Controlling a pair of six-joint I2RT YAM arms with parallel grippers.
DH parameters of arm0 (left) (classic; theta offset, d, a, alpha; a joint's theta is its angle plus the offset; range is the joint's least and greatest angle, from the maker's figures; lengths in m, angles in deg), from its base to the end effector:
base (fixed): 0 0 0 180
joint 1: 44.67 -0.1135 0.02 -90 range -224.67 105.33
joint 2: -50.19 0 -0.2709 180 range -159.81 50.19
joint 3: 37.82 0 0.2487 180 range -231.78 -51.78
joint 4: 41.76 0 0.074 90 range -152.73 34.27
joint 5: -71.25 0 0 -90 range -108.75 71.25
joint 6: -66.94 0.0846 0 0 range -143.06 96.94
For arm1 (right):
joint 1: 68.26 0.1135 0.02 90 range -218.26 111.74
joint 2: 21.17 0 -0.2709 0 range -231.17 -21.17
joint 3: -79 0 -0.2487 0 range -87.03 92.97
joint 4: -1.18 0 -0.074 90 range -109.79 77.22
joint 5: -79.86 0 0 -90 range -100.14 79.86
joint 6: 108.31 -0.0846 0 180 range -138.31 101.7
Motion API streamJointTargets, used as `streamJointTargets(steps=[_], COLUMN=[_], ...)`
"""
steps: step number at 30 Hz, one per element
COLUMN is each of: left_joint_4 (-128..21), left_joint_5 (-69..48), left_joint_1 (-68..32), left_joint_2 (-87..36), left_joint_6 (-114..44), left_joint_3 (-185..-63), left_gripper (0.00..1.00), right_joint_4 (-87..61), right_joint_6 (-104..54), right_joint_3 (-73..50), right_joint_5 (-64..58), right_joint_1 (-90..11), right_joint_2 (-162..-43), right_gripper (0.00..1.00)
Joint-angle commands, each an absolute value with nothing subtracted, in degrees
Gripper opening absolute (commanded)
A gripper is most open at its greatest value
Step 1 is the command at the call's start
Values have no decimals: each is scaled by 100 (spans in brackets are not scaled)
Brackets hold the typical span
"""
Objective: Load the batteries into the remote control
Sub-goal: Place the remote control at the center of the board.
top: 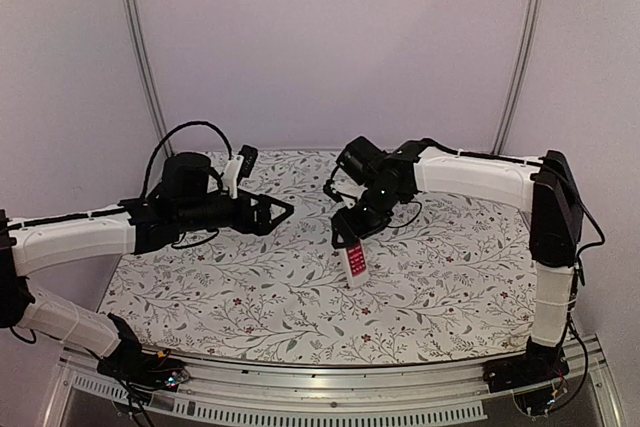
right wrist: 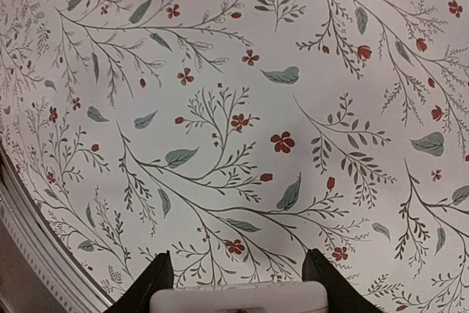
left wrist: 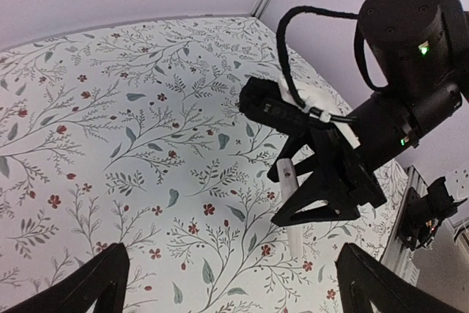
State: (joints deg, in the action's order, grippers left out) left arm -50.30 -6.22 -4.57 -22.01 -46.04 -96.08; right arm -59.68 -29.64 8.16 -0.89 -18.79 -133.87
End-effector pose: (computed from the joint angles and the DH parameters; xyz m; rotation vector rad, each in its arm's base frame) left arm 0.2354 -0.2223 0.2516 0.4579 2.0226 -0.9167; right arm 0.2761 0.3439 0.2060 -0.9605 2.6214 0.5157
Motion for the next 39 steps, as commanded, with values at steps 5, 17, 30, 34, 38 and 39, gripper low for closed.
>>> streamJointTargets(steps=[5, 17, 30, 34, 38, 39], left_joint_4=[-5122, -4939, -4768, -4817, -4830, -4827], left_joint_5=[-897, -962, -857, -842, -866, -872], left_joint_1=[-557, -573, -582, -582, -582, -582], left_joint_2=[-2025, -2106, -2266, -2310, -2290, -2277], left_joint_6=[-4567, -4560, -4639, -4637, -4655, -4653], left_joint_3=[-9291, -9172, -9129, -9169, -9169, -9169], left_gripper=[100, 100, 100, 100, 100, 99], right_joint_4=[-7087, -7248, -7075, -7035, -6994, -6981], right_joint_6=[-2791, -2847, -3093, -3096, -3109, -3113], right_joint_3=[1618, 2358, 2680, 2673, 2659, 2656], right_joint_5=[-847, -978, -1181, -1177, -1213, -1238], right_joint_1=[-1773, -1779, -1886, -1887, -1888, -1887], right_joint_2=[-14570, -15512, -15975, -16050, -16115, -16122], right_gripper=[23, 49, 53, 56, 61, 61])
